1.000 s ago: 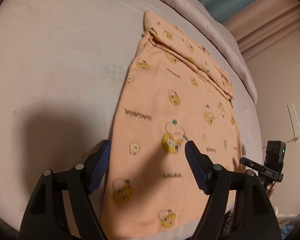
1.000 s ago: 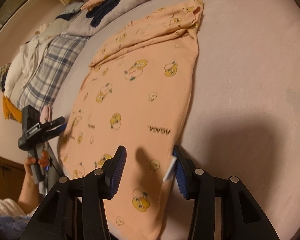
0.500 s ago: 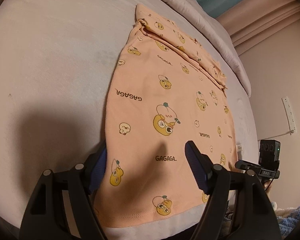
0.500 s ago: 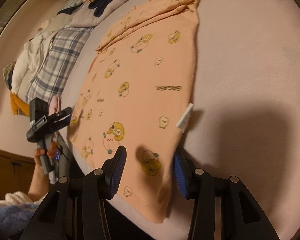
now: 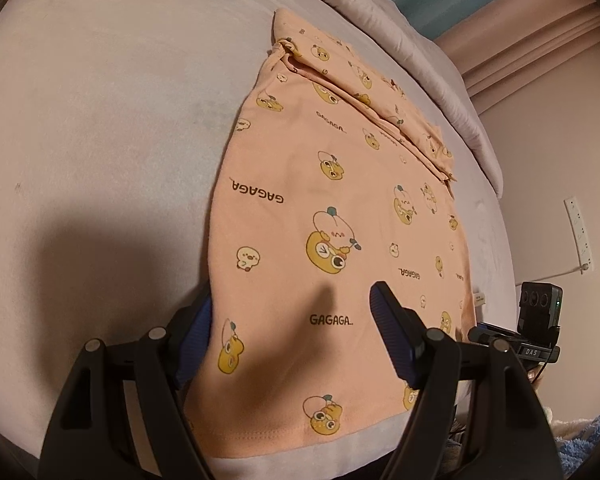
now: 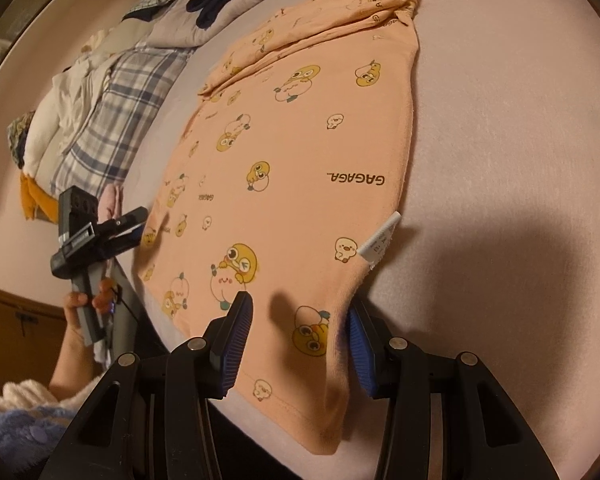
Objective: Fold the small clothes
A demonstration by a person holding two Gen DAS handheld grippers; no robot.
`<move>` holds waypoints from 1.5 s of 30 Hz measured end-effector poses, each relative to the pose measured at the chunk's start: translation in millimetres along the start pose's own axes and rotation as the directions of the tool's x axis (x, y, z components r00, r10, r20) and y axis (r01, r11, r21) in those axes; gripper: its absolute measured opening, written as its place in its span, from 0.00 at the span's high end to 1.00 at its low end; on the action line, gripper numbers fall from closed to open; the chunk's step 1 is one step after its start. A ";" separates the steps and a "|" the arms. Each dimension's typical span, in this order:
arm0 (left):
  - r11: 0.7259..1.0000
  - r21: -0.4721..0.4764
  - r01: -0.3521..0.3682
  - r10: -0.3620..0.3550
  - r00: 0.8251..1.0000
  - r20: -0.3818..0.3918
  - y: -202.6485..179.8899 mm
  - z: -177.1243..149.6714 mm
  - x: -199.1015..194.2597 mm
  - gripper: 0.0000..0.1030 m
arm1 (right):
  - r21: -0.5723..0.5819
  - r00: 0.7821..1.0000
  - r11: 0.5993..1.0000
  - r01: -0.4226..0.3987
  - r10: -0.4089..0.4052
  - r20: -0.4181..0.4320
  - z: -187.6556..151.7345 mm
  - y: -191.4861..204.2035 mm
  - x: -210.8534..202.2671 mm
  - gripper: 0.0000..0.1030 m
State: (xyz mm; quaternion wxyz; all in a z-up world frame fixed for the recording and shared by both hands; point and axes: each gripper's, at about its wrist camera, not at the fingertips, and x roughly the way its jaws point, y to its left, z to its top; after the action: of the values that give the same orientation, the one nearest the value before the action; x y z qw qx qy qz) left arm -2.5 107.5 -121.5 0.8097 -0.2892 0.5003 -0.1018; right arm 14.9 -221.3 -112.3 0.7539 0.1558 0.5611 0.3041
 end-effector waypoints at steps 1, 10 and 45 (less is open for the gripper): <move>1.000 0.000 0.000 0.000 1.000 0.001 0.0 0.0 0.1 0.28 | -0.003 1.000 1.000 0.003 -0.003 0.000 -0.3 0.5 -0.3 0.55; 1.000 -0.001 0.015 -0.015 1.000 -0.007 0.8 0.5 0.9 0.28 | 0.010 1.000 1.000 0.024 -0.024 0.017 -3.5 4.5 -0.4 0.55; 0.987 0.002 0.163 -0.163 0.985 -0.053 13.9 3.3 -4.2 0.28 | 0.198 0.985 0.977 0.085 -0.112 0.131 -25.6 0.5 -16.6 0.55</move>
State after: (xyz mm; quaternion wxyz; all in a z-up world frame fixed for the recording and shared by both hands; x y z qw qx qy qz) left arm -3.4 121.9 -125.2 0.7860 -0.3238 0.4959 -0.1770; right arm -12.4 -234.2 -107.8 0.7875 0.2209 0.5399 0.1990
